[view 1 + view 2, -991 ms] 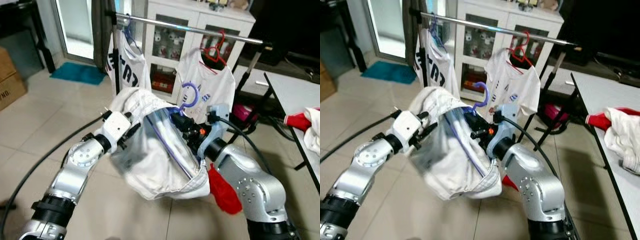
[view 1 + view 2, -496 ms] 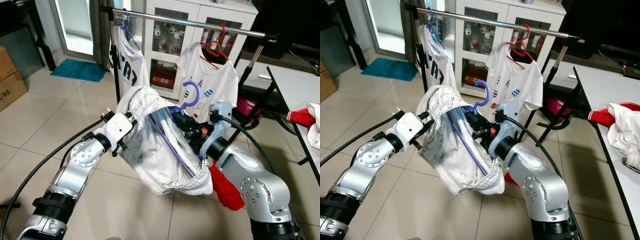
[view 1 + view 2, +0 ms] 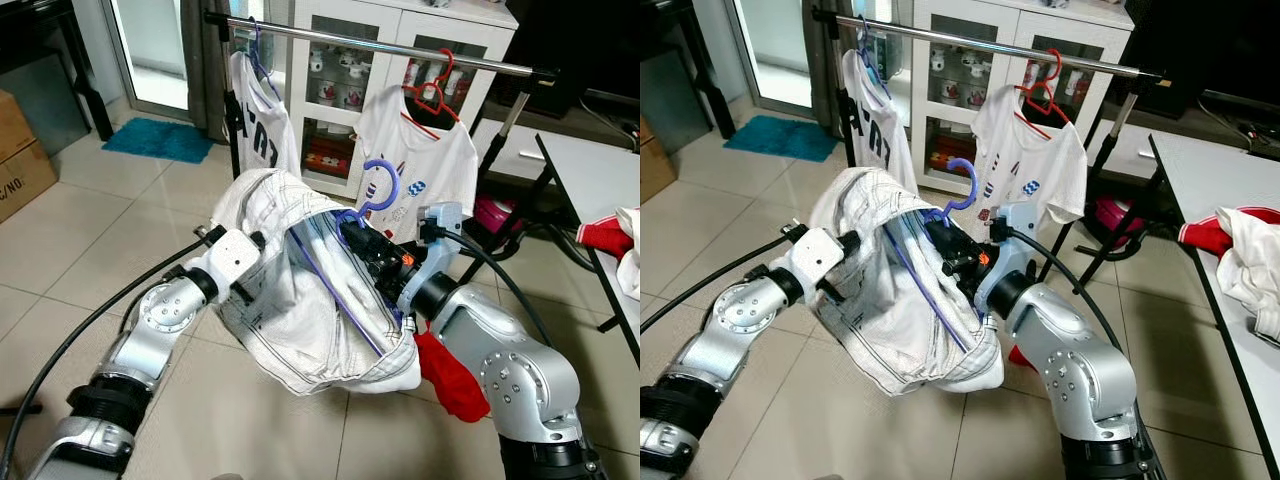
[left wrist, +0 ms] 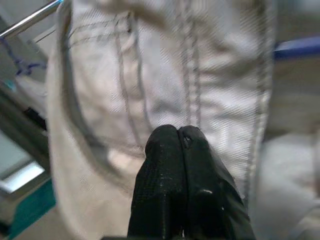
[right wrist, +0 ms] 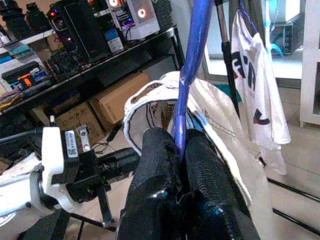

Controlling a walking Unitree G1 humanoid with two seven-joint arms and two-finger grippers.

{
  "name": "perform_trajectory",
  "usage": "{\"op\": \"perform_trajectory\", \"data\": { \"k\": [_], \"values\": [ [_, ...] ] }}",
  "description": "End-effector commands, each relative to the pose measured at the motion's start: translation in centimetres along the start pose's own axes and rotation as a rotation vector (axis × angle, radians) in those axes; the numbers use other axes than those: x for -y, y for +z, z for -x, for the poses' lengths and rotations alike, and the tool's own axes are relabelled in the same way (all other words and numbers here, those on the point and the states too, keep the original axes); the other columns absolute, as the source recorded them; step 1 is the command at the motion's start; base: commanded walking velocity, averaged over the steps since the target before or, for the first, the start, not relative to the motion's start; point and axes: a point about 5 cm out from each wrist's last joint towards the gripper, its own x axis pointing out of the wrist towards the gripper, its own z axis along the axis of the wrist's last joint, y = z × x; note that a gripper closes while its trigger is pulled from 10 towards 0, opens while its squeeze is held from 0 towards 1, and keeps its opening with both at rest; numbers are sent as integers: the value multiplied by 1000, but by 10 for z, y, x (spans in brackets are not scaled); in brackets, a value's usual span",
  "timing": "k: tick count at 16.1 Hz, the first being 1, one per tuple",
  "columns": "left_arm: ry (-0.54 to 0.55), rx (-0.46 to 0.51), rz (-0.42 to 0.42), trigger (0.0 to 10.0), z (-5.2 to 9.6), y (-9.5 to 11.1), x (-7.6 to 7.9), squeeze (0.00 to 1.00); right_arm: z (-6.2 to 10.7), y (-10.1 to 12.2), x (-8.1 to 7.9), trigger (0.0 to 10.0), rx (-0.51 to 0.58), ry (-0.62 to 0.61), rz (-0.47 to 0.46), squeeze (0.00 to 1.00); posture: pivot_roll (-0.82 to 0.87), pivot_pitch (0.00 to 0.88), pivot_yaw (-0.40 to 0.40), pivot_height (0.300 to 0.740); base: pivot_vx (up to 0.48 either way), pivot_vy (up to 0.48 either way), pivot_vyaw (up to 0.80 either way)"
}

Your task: Hang hanger

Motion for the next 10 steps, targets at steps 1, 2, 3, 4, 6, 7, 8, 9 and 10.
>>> {"op": "perform_trajectory", "data": {
  "k": [1, 2, 3, 4, 6, 7, 8, 9, 10],
  "values": [
    [-38, 74, 5, 0, -5, 11, 4, 0, -1, 22, -11, 0, 93, 65, 37, 0, -89, 0, -104, 740, 0, 0, 0],
    [-50, 141, 5, 8510, -4, 18, 8, 0, -1, 23, -11, 0, 94, 67, 36, 0, -89, 0, -104, 740, 0, 0, 0],
    [-54, 189, -5, 10000, -3, 22, 12, 0, -2, 23, -11, 0, 96, 68, 34, 0, -89, 0, -105, 740, 0, 0, 0],
    [35, 277, -93, 10000, 0, 31, 7, 239, -4, 24, -12, 0, 96, 77, 30, 0, -89, 0, -108, 740, 0, 0, 0],
    [90, 334, -163, 10000, 3, 37, 4, 1000, -4, 24, -13, 0, 95, 85, 27, 0, -88, 0, -110, 740, 0, 0, 0],
    [107, 367, -227, 10000, 7, 38, 3, 1000, -5, 24, -13, 0, 93, 90, 25, 0, -87, 0, -114, 740, 0, 0, 0],
    [115, 385, -266, 10000, 10, 38, 3, 1000, -5, 24, -13, 0, 92, 92, 24, 0, -87, 0, -114, 740, 0, 0, 0],
    [105, 391, -270, 10000, 11, 37, 4, 1000, -5, 24, -13, 0, 92, 92, 24, 0, -88, 0, -116, 740, 0, 0, 0],
    [97, 399, -281, 10000, 12, 36, 5, 1000, -5, 24, -13, 0, 91, 93, 24, 0, -88, 0, -116, 740, 0, 0, 0]
  ]
}}
